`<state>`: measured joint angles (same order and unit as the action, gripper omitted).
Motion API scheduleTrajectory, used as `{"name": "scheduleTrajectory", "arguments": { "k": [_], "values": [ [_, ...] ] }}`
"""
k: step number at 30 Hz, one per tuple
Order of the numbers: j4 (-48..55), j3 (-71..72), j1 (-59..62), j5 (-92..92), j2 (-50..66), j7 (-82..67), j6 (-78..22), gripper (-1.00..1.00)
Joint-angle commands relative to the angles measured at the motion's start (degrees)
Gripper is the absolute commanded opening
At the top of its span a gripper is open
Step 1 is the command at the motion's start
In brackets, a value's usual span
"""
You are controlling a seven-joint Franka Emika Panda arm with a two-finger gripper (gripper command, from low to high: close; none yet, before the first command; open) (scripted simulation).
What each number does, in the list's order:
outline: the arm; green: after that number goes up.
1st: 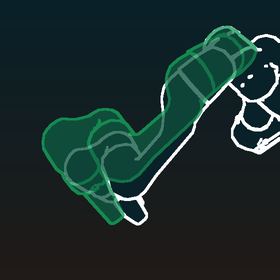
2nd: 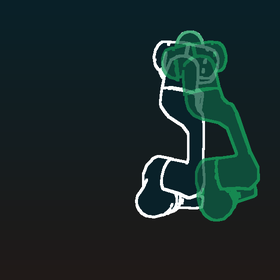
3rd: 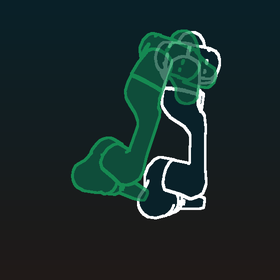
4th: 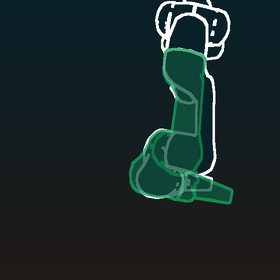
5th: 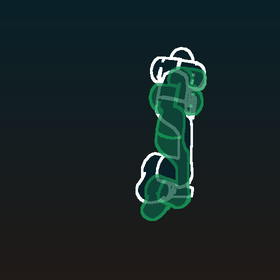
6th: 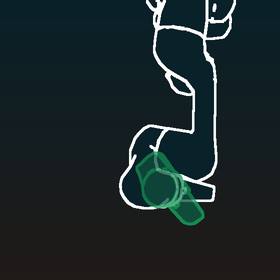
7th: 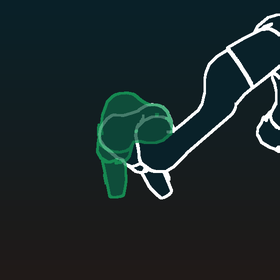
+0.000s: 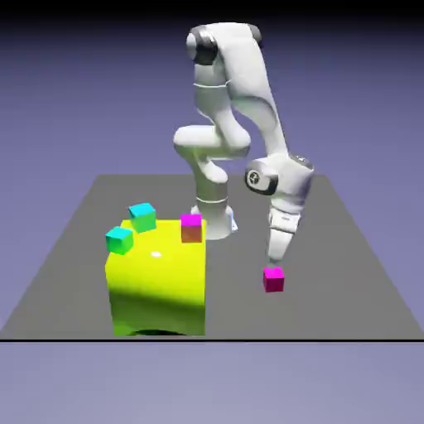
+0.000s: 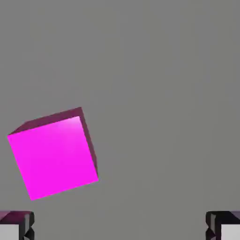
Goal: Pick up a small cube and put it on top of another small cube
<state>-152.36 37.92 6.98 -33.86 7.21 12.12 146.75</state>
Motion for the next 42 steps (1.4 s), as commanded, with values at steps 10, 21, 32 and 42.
{"name": "scheduleTrajectory", "arguments": {
  "k": [10,21,32,42],
  "values": [
    [3.55,-10.66,-5.55,-20.14,13.23,14.19,4.05,0.0],
    [0.29,-0.48,-0.33,-1.56,1.13,0.76,0.1,-1.0],
    [12.1,-18.44,-4.32,12.57,-8.75,7.1,-18.91,-1.0],
    [24.49,-39.2,-7.94,26.75,-18.25,19.76,-42.09,-1.0]
  ]
}}
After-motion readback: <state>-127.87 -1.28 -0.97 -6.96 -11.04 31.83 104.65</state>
